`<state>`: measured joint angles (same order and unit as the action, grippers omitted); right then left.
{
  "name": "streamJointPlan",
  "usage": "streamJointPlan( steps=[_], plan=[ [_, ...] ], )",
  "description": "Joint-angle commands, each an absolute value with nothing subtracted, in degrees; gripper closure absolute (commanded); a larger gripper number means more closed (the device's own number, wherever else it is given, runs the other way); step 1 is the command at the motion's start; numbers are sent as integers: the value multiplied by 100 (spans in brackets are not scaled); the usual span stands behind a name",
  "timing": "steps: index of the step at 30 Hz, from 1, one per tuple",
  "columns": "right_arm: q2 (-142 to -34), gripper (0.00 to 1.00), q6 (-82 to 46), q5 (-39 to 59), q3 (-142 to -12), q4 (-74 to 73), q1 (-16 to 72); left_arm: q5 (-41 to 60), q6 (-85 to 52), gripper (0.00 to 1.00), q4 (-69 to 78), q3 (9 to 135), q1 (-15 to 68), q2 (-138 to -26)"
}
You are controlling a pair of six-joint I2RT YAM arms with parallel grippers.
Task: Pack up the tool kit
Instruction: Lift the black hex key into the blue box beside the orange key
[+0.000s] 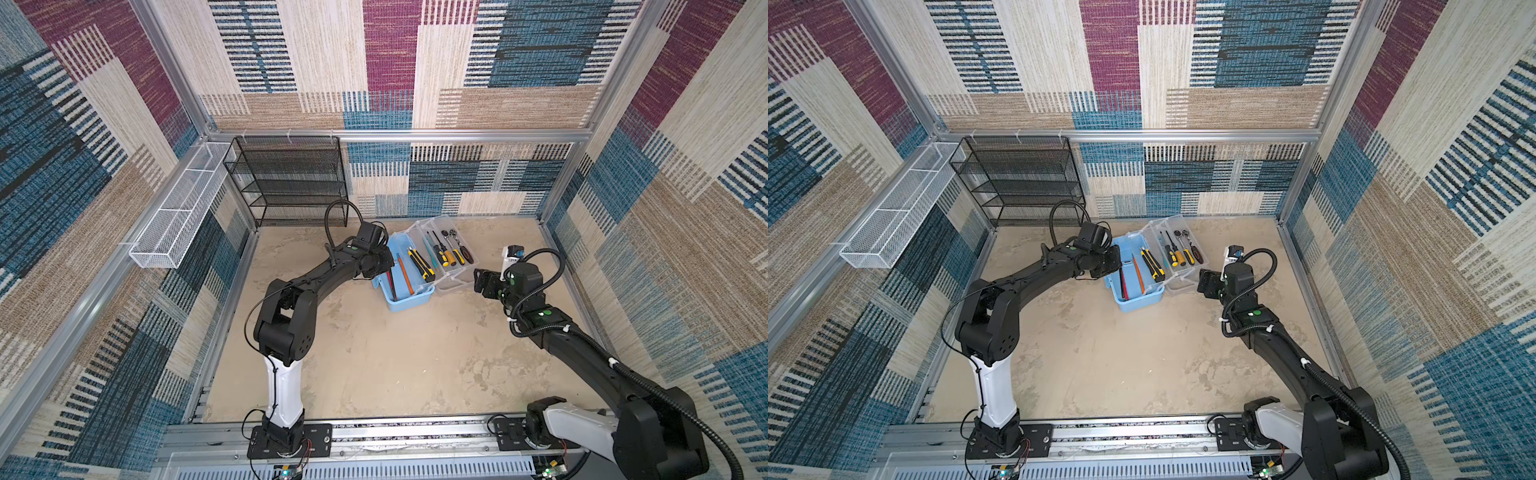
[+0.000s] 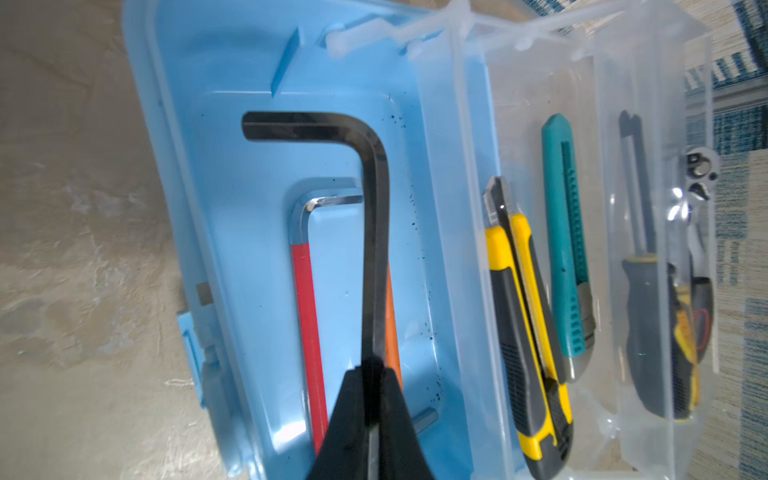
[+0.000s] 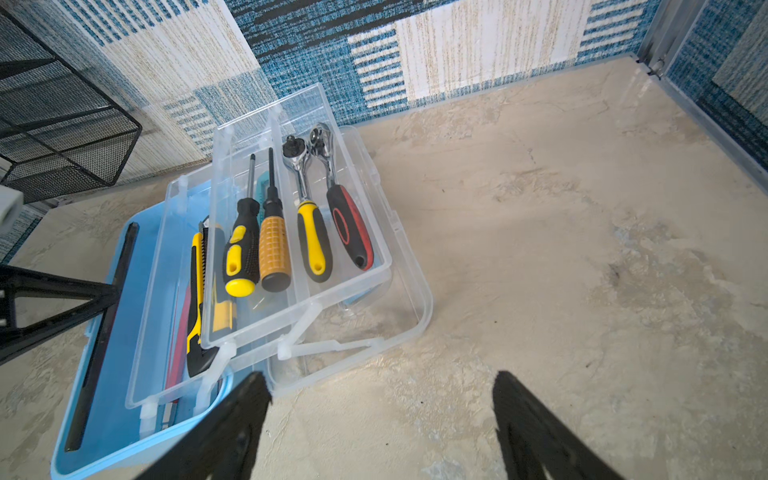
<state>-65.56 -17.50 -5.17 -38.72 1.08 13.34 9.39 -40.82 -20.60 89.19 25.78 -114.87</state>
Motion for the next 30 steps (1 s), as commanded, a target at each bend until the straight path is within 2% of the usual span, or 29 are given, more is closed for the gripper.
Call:
streamJointPlan(
  steps=[1, 25, 27, 30],
  plan=[
    [-6587, 13, -1742, -598, -3859, -64, 1318, 958, -4202, 100, -2166, 9066, 2575, -11625],
    [-6833, 12, -1741, 563, -3691, -732, 879, 971, -3719, 100, -2933, 9688, 2646, -12307],
    [-6818, 12, -1712, 556, -3700, -712, 861, 1001, -3712, 96, -2990, 9750, 2663, -12378],
    [-6835, 11, -1689, 542, -3727, -701, 820, 1031, -3700, 83, -3006, 9781, 2685, -12401]
  ],
)
